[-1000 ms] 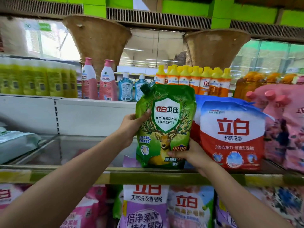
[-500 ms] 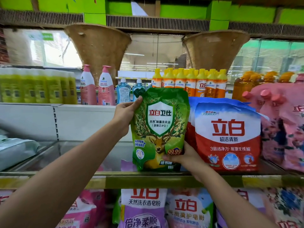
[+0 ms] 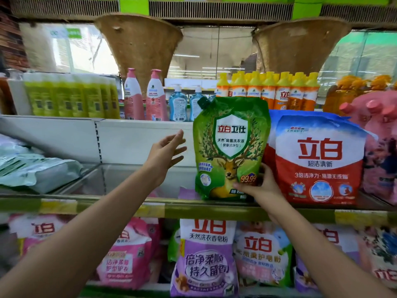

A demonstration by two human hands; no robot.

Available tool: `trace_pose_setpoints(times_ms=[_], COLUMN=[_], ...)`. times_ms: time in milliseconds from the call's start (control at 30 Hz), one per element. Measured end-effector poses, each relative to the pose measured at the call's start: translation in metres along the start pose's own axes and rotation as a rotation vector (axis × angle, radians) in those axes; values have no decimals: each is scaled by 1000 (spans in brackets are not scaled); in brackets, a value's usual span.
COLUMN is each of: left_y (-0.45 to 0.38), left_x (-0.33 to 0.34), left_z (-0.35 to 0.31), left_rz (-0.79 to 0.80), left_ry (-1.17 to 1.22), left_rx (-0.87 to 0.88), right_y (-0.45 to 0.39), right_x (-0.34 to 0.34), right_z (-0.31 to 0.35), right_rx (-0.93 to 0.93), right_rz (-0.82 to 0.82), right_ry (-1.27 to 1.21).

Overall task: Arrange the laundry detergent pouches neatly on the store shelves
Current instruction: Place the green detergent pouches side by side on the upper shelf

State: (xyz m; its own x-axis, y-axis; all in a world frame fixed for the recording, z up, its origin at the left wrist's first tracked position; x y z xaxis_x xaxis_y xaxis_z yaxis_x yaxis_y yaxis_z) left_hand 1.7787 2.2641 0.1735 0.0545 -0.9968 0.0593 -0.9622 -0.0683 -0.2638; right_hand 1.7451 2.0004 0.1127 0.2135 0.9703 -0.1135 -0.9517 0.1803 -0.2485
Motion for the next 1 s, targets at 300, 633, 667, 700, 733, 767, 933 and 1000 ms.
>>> trace_pose_setpoints(times_ms=[300, 633, 667, 700, 733, 767, 933, 1000], left_y=[47, 106, 110, 114, 117, 118, 115, 108], left_x=[-88, -245, -264, -283, -301, -318, -399, -428], left_z=[26, 29, 29, 30, 30, 29, 21, 20], left_rz=[22, -14, -28, -43, -57, -75, -205, -268], left_ry=[105, 32, 31, 29, 29, 32, 50, 33], left_rx=[-95, -133, -139, -145, -151, -156, -166, -175], right_y=[51, 106, 110, 114, 117, 118, 110, 105], right_x=[43, 228, 252, 276, 298, 319, 410, 443], right_z=[23, 31, 31, 31, 33, 36, 68, 84], right_rx=[-78, -36, -24, -10, 5, 16, -38, -93], right_rz=[-442, -336, -294, -247, -202, -169, -30, 35], right_ry=[18, -51, -56, -62, -62, -62, -57, -14])
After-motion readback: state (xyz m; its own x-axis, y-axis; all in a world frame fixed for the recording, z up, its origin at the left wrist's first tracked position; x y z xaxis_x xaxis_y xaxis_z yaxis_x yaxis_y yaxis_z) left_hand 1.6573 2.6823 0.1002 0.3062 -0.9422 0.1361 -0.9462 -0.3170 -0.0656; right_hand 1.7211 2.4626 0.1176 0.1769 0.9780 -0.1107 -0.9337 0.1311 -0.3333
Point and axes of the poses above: each hand's wrist, its own y-axis away from the middle knuckle, its own x-axis out of the palm, z = x × y, the point moved 6 cm from there along -y, towards the middle knuckle, and after that the axes turned 8 degrees about -y, right-handed, at the moved point
